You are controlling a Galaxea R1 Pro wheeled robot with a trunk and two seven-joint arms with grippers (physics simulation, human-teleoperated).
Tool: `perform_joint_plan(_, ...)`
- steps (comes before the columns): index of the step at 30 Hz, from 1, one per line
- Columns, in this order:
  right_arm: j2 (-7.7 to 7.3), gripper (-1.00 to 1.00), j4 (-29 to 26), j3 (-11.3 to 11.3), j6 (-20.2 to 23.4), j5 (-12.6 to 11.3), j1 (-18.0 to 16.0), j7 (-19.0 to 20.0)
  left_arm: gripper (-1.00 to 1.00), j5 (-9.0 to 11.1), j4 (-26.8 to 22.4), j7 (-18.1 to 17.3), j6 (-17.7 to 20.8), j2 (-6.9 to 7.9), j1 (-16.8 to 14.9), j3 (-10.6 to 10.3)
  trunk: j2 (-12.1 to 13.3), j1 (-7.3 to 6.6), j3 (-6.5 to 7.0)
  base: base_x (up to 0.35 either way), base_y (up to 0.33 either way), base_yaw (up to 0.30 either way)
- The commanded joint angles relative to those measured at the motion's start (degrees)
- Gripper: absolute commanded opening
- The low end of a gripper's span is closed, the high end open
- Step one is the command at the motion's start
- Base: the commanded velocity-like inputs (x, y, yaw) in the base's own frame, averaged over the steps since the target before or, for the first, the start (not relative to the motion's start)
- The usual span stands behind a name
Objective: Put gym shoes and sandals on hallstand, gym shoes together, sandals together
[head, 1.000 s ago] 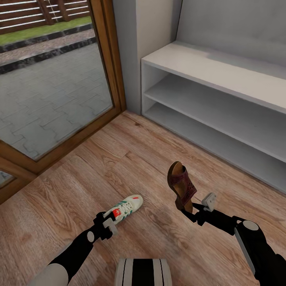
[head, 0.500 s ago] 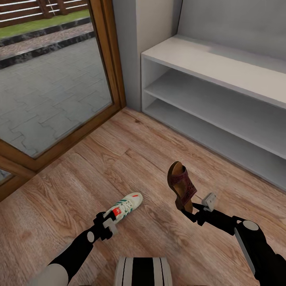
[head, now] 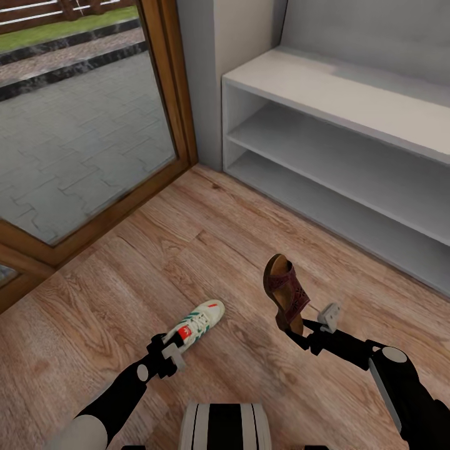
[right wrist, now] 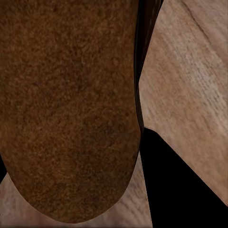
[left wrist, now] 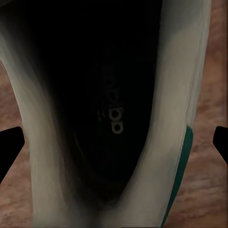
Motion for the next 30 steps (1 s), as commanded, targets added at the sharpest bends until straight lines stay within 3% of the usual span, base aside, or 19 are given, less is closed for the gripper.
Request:
perform_joint_plan(1,0.03,-1.0,-0.09,-0.1,0.49,0.2,-0.02,0.25,1.0,-0.6,-0.1,-0.12,-0.02,0.03,0.0,-0.13,-0.01,-0.01,-0.03,0.0,0.0,0.0)
perform_joint_plan(16,0.03,-1.0,-0.09,-0.1,0.5,0.18,-0.02,0.25,1.0,-0.63,-0.1,-0.07,-0.01,0.05,0.0,-0.11,-0.01,-0.01,-0.03,0.0,0.0,0.0)
perform_joint_plan(21,0.03,-1.0,-0.09,-0.1,0.5,0.2,-0.02,0.25,1.0,-0.62,-0.1,-0.08,0.06,0.02,-0.05,-0.1,-0.08,0.12,-1.14,0.0,0.0,0.0)
perform_joint_plan(30,0.03,-1.0,-0.09,-0.1,0.54,0.2,-0.02,0.25,1.0,-0.6,-0.1,-0.04,0.06,0.08,-0.01,-0.07,-0.08,0.12,-1.14,0.0,0.0,0.0)
